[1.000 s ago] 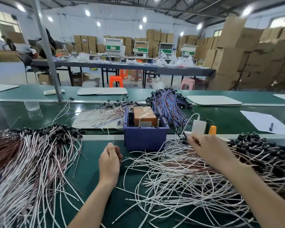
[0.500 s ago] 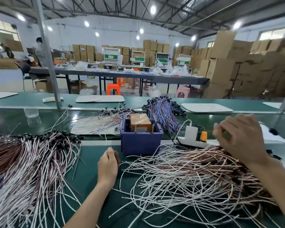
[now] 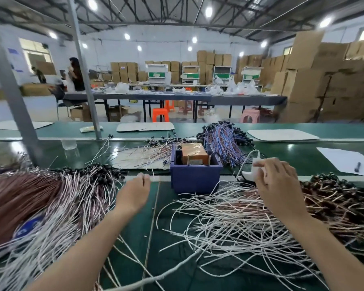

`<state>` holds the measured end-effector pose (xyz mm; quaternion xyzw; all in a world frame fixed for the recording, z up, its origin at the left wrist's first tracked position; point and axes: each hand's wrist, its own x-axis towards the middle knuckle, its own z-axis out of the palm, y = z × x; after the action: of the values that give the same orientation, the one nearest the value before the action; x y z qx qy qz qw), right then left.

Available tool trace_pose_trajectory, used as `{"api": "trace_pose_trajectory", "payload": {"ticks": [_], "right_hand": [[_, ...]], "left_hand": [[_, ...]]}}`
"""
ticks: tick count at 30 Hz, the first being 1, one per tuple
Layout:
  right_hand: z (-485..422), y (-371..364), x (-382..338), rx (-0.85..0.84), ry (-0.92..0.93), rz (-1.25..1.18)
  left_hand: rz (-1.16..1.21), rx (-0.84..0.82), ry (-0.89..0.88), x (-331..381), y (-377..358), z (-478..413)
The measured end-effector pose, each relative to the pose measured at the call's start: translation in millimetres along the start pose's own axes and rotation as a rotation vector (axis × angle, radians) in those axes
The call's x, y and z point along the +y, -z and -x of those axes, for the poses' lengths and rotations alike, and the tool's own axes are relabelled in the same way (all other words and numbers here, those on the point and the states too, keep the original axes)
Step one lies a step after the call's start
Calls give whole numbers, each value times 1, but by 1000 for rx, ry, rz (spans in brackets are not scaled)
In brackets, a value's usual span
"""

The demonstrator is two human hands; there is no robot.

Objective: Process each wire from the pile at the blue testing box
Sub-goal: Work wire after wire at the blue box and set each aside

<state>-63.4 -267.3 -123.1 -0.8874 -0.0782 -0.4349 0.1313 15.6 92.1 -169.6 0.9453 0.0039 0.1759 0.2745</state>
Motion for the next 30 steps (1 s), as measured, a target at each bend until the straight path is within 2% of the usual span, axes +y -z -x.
{"api": "trace_pose_trajectory", "payload": {"ticks": [2,4,6,9,11,15,20,23,25,27,30], "right_hand": [[3,-15,-41,-41,17,-120],[15,-35,-79,-131,65,-186],[31,-58,-106,-281,76,-206],[55,-88,-119,-567,-109,-242],[64,-97,-117,-643,-184,-292],[62,-92,-112,-596,-336,-575],[53,-78,-108,-550,-501,-801],[42,-69,-114,-508,-555,-930],[30,-68,-123,-520,-614,-1054],[15,-67,-135,-566,-720,-1221],[-6,-66,-147,-586,-957,-1617]], "left_hand": [[-294,65,66,-18,23,-4],[-520,-2,236,-37,45,-6],[-612,-58,352,-56,61,-3],[-674,-78,394,-85,71,4],[-647,-60,378,-101,72,10],[-455,25,436,-103,75,6],[-209,142,510,-98,77,4],[103,310,345,-72,82,-3],[257,317,165,-33,82,-1],[347,246,-42,9,76,14],[292,-56,-253,59,47,50]]}}
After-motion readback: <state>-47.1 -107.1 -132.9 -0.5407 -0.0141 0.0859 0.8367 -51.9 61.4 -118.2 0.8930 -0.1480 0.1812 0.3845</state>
